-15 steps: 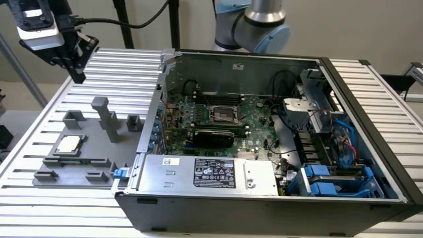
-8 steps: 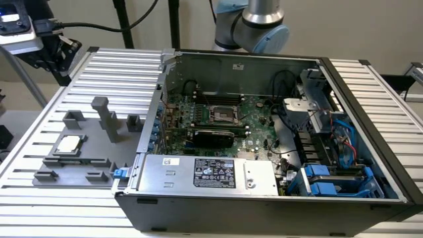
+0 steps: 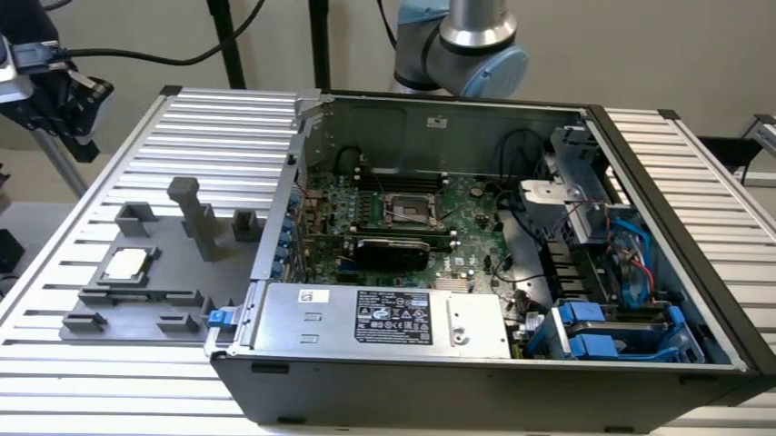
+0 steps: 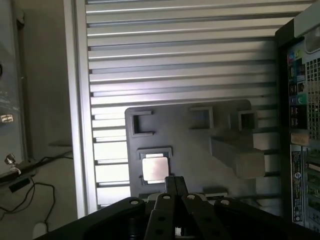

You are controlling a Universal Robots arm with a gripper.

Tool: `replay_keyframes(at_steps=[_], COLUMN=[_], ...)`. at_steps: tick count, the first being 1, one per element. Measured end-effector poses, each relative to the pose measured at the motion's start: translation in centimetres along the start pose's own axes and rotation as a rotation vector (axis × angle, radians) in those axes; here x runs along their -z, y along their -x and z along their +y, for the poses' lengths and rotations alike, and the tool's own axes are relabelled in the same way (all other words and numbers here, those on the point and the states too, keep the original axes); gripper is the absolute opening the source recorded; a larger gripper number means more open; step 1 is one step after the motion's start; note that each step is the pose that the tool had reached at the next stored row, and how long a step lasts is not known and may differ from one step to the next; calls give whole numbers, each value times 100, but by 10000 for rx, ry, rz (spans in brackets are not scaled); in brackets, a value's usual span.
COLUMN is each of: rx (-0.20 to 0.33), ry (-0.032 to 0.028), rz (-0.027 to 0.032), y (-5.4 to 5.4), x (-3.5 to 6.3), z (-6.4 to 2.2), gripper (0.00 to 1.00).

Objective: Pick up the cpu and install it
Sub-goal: 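Reach for the cpu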

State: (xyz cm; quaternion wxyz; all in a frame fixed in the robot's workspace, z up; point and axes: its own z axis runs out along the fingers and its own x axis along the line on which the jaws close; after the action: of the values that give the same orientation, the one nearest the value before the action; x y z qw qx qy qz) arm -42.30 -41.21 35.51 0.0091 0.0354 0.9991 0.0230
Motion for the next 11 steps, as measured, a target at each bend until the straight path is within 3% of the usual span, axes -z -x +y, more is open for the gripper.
replay_keyframes(at_steps=[3,11], rx=[1,-1], ry=[-2,0], rz=[17,15], y=[-97,-97], x=[-4,-4], z=[-31,-30], gripper=[12,12])
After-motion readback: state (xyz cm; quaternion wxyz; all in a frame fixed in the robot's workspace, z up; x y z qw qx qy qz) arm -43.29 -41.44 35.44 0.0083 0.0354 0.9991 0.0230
